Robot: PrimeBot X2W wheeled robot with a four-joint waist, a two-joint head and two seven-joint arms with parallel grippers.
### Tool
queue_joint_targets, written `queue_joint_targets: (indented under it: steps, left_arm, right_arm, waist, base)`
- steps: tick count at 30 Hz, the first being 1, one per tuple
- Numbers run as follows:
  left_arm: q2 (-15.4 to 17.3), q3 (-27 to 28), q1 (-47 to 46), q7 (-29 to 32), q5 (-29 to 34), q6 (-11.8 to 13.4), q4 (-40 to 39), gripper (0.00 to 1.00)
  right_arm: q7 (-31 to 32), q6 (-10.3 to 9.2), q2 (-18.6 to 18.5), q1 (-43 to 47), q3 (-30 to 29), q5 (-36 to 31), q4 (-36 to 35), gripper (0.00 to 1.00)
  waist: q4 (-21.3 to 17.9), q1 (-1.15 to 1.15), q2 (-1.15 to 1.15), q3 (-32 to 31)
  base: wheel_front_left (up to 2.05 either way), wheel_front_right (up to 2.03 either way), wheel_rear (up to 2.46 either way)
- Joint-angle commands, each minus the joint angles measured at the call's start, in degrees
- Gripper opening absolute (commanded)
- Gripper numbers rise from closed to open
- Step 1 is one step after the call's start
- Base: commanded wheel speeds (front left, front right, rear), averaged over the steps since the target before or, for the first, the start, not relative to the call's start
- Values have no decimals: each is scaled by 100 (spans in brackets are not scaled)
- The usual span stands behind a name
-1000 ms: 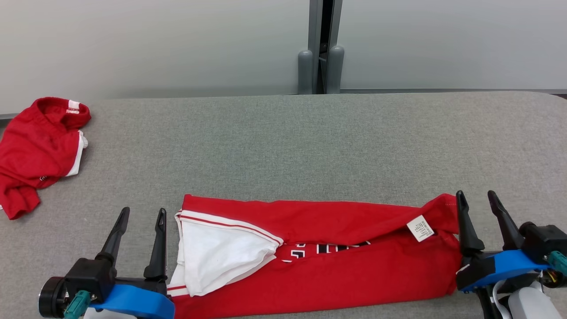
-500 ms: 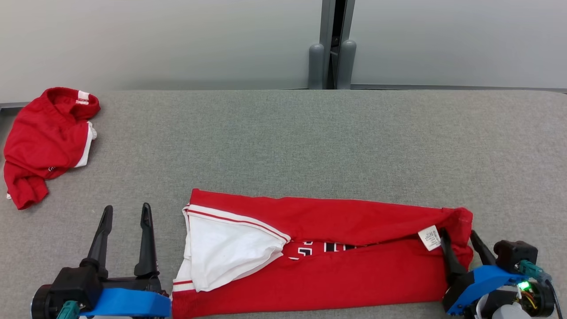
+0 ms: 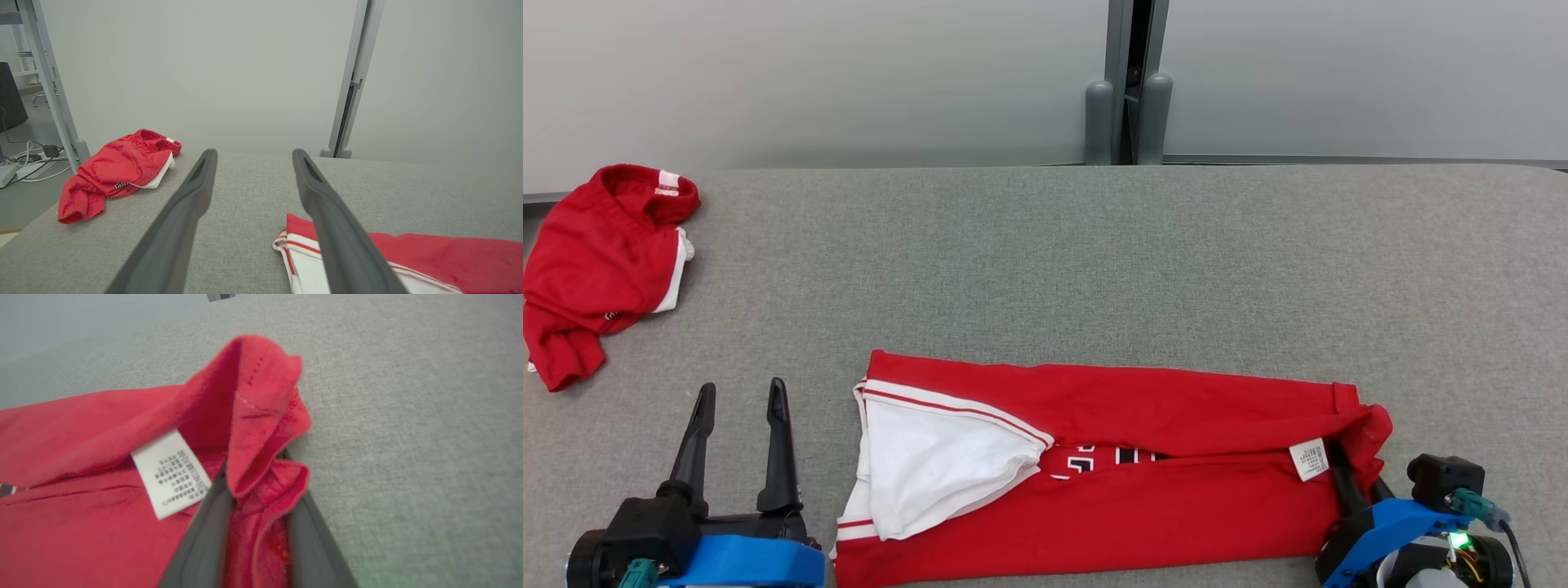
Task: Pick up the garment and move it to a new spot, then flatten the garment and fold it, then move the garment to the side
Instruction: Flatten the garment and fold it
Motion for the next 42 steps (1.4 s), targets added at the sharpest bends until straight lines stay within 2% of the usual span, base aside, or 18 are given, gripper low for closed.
queue_joint_targets:
  steps: [1,9,13,17,27,35,42]
  left_arm:
    - [2,31,29,-16,45,-34,16,100]
    - [-46,163,92,-16,172,-104,13,100]
    - [-58,192,126,-16,227,-109,43,100]
    - [-61,204,134,-16,232,-103,61,100]
    - [-60,121,138,-16,152,-56,119,100]
    - [-61,71,124,-16,126,-53,160,100]
    - [-60,-3,54,-16,99,-69,214,100]
  right_arm:
    - [-26,-2,-19,-51,24,55,21,0]
    - [-91,-6,-615,-191,-460,245,-17,0]
    - [-95,-6,-957,-260,-771,120,-117,0]
    - [-96,-5,-1069,-279,-951,-43,-387,0]
    - [-91,-2,-538,-68,-564,-428,-1490,0]
    - [-13,-2,-151,96,386,-437,-2178,0]
    - [88,-2,173,74,1141,-331,-2272,0]
  waist:
    - [-4,0,0,-5]
    - [-43,0,0,-56]
    - [-80,0,0,-83]
    - [-136,0,0,-97]
    - [-217,0,0,-139]
    - [-176,0,0,-151]
    - [-69,0,0,-122]
  base:
    - [0,0,0]
    - [0,0,0]
    - [0,0,0]
    - [0,0,0]
    - [0,0,0]
    - [0,0,0]
    - [0,0,0]
